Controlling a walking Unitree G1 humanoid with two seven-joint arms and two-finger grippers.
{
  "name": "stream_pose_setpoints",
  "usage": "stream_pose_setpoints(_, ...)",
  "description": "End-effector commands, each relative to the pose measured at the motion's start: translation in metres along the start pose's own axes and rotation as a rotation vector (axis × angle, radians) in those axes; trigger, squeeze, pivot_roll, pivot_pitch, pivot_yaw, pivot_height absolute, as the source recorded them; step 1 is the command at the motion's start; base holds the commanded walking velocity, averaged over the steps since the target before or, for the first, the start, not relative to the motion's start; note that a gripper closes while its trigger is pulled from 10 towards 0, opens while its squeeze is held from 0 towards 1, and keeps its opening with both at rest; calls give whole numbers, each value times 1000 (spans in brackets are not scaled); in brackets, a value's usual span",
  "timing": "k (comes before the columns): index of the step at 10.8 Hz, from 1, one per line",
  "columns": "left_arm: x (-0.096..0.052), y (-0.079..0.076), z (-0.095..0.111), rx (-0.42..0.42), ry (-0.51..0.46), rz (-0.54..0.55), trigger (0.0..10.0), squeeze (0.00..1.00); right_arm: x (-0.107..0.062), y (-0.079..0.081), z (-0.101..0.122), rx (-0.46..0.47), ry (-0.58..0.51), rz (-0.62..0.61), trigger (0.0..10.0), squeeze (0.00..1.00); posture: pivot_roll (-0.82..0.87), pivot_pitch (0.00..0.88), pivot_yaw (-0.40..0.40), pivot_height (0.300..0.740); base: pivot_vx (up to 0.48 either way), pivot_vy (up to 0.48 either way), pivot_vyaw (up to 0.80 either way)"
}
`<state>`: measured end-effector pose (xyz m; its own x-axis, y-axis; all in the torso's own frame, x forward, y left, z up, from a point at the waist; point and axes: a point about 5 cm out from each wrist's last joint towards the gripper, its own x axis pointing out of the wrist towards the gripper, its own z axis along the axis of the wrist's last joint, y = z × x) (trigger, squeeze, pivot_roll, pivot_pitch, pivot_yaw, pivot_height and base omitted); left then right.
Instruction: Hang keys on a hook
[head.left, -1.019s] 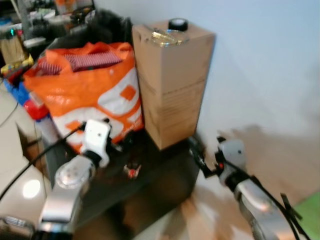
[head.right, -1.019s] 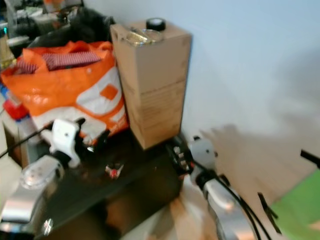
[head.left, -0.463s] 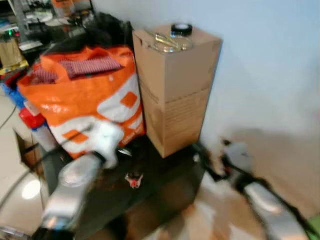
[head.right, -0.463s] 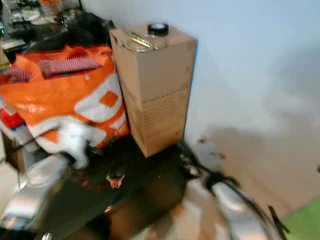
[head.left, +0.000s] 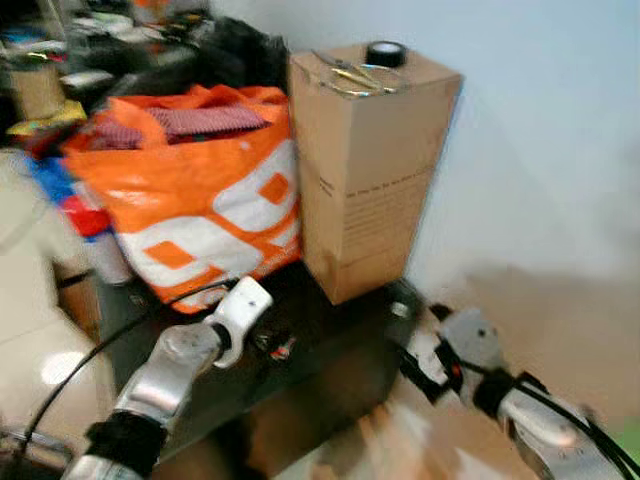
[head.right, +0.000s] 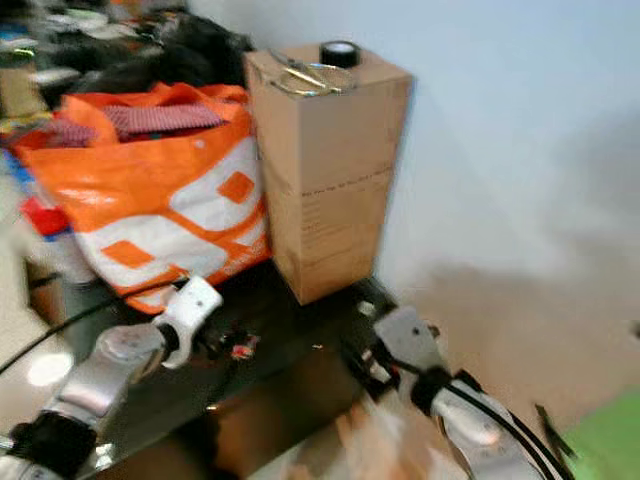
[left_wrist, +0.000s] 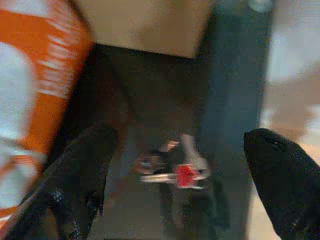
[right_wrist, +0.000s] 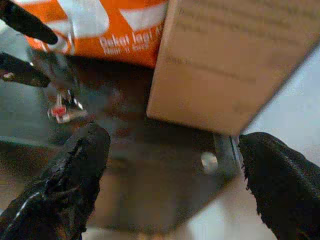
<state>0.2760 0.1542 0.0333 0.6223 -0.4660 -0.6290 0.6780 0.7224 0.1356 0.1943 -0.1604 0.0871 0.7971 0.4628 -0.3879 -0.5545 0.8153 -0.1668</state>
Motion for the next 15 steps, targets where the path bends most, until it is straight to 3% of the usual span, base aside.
stream_pose_setpoints(1, 7, -7, 1, 15, 28, -41, 10000, 0, -1, 5, 5, -16, 2, 39, 10000, 0, -193, 0, -5, 732, 0, 0, 0)
stream_pose_setpoints(4, 18, -24, -13, -24, 84, -61, 10000, 0, -3, 12, 7, -21, 16, 83, 10000, 0, -193, 29, -26, 732, 0, 0, 0)
stream_pose_setpoints(6, 21, -19, -19, -19, 113, 46, 10000, 0, -7, 21, 9, -7, 20, 123, 10000, 0, -186, 79, -33, 732, 0, 0, 0)
stream_pose_setpoints(11, 18, -16, -32, -42, 135, 100, 10000, 0, -10, 30, 10, -23, 31, 164, 10000, 0, -181, 127, -48, 732, 0, 0, 0)
stream_pose_setpoints(12, 18, -17, -33, -50, 136, 101, 4706, 0, -10, 32, 10, -22, 30, 167, 10000, 0, -182, 128, -51, 732, 0, 0, 0)
stream_pose_setpoints(13, 19, -16, -32, -50, 135, 105, 78, 0, -11, 32, 10, -19, 30, 168, 10000, 0, -185, 127, -50, 732, 0, 0, 0)
stream_pose_setpoints(15, 20, -16, -31, -46, 135, 106, 0, 0, -10, 31, 10, -20, 30, 167, 10000, 0, -187, 124, -49, 732, 0, 0, 0)
